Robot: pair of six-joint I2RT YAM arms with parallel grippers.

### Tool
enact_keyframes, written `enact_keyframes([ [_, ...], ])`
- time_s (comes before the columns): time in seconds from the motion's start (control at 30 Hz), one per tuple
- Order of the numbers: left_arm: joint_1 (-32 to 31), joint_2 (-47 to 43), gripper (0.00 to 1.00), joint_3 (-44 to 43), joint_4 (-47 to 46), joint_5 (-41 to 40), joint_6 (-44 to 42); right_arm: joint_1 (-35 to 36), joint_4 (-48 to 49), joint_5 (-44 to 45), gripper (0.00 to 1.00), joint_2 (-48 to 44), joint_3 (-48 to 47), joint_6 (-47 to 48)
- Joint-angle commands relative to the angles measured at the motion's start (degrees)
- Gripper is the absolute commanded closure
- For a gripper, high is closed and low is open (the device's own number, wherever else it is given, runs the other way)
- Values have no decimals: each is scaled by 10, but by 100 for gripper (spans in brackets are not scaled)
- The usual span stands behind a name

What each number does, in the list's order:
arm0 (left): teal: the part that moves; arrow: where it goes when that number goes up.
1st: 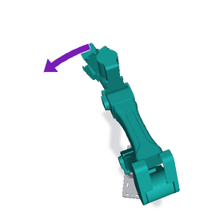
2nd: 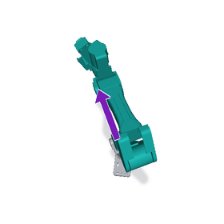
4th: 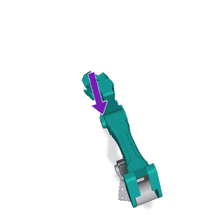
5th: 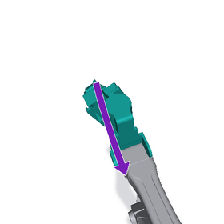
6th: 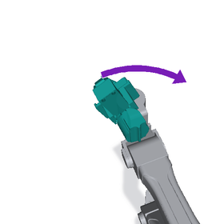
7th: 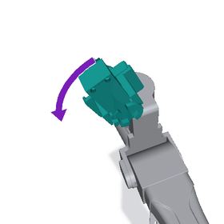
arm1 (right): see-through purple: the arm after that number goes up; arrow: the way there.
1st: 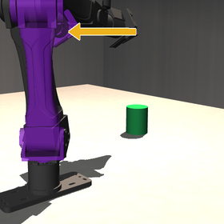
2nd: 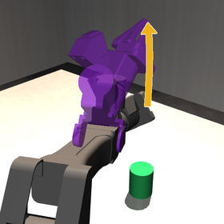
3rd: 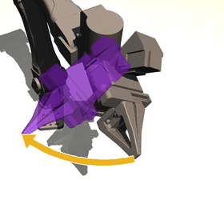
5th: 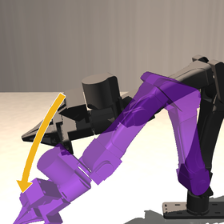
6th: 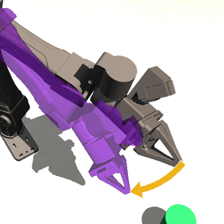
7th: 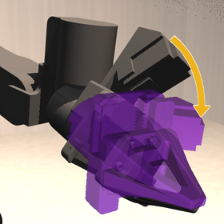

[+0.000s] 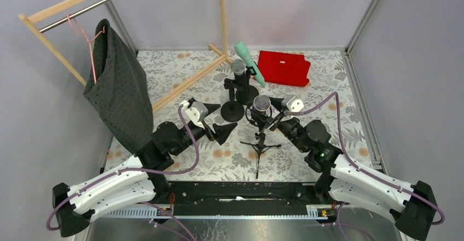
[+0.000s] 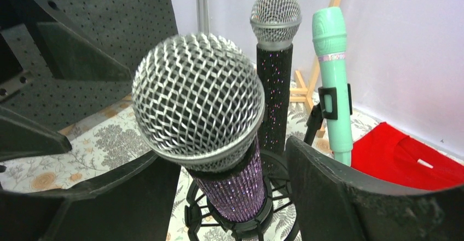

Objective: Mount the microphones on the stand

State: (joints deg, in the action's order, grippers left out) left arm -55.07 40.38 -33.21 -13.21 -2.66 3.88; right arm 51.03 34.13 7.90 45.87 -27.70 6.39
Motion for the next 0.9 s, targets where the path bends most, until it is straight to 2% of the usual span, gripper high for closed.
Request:
enact_keyframes([
  [0.0, 1, 1, 6, -5, -22, -6, -5, 4, 3, 2, 26, -14, -40, 13],
  [0.33, 2, -2, 6, -5, -19, -8, -4, 3, 3, 22, 49, -7, -44, 2],
  [0.87, 1, 2, 6, -6, -17, -9, -3, 4, -21, 36, 58, 13, -23, 13],
])
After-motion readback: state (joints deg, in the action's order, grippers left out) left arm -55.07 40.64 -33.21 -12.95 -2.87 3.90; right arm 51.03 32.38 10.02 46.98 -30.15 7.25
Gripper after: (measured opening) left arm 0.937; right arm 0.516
